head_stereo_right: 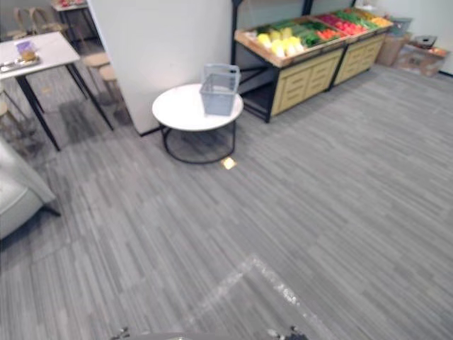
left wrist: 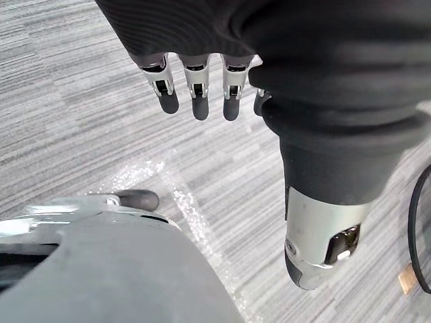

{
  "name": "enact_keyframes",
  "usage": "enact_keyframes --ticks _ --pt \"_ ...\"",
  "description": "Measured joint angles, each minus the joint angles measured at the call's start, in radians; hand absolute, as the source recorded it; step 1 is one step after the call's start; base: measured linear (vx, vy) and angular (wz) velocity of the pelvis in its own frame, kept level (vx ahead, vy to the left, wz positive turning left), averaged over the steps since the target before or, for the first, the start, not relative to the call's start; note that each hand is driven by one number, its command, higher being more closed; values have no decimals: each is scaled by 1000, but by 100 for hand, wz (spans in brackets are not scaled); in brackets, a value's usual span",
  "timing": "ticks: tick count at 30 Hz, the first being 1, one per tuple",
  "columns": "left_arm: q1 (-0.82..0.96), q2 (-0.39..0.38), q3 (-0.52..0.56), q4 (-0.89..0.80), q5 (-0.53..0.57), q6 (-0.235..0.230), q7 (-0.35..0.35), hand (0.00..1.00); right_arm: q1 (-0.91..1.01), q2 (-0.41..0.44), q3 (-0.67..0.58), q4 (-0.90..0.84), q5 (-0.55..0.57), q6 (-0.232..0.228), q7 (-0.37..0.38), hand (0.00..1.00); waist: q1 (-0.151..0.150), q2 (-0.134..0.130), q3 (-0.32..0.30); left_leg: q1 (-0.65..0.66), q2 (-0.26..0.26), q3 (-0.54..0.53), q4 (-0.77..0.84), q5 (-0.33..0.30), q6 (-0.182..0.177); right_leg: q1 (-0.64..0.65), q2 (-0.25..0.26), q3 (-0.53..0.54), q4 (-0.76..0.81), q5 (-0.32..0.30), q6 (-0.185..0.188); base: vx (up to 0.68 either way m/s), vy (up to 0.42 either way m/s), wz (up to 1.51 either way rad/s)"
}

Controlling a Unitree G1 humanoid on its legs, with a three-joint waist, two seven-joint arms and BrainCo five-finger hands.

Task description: Pick vegetable in the basket

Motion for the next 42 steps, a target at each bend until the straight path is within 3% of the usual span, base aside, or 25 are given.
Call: enact_keyframes --ticks 19,42 --pt "-11 23 -71 10 9 1 -17 0 -17 4 -8 25 3 6 -2 0 -3 -7 5 19 14 64 0 -17 -21 2 15 56 -20 8 -2 6 -4 -9" --pt "-21 31 -106 10 20 -2 -14 0 -18 7 -29 25 42 6 -2 0 -2 5 9 22 18 89 0 -22 -24 1 21 74 -27 9 -2 -4 -5 -2"
